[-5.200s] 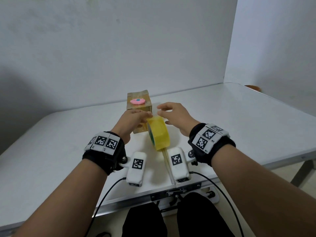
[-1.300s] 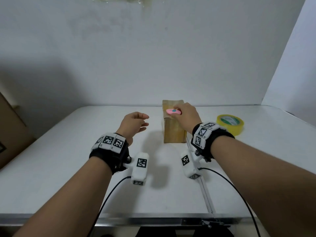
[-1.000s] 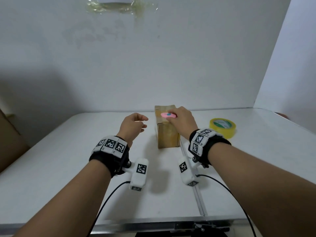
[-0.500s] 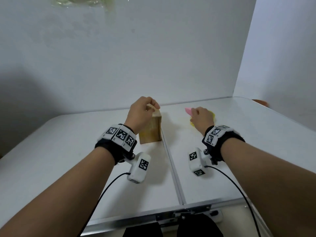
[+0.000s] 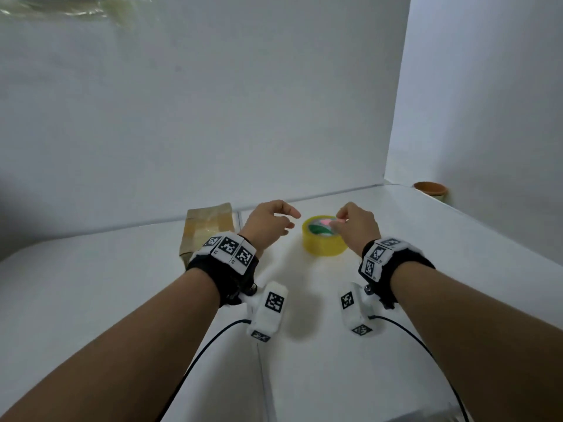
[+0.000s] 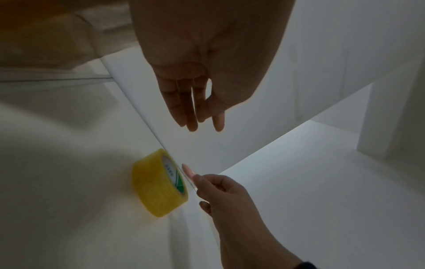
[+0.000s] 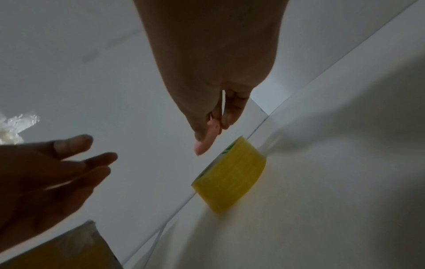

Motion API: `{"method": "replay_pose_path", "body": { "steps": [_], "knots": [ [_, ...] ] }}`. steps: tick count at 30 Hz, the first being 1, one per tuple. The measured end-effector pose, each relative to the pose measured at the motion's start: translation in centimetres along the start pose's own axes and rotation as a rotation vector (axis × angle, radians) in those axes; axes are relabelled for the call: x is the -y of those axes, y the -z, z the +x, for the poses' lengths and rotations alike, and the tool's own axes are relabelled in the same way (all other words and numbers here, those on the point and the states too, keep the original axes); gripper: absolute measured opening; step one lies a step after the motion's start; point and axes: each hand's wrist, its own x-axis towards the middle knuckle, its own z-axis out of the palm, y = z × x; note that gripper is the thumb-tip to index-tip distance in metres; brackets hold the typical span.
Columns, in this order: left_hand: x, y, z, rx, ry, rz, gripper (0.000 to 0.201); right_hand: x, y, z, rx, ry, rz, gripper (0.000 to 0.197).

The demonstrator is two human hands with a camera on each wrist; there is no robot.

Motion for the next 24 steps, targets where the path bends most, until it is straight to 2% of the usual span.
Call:
{"method": "replay_pose_path", "body": {
  "steps": [4,9,16,19,24],
  "knots": [
    [-0.1,-0.5,2.1,0.028,0.030,-0.011,0.034,0.0,-1.5,2.4,0.181,0.032,-0.327,0.041],
    [0.0,-0.9,3.1,0.055,0.053,-0.004,0.032,0.3,-3.1,3.7,0.188,0.037,-0.516,0.040],
    [0.9,-1.2,3.4,0.052,0.091,-0.009,0.033,0.5,-3.9,4.2,0.216,0.034,-0.565,0.028],
    [1.2,-1.5,3.4,0.051,0.110,-0.016,0.031,0.5,-3.8,4.0,0.229,0.015,-0.514,0.027],
    [1.5,-1.7,3.2,0.025,0.088,-0.022,0.012,1.0,-3.3,3.4,0.156,0.026,-0.452,0.029]
  ]
}}
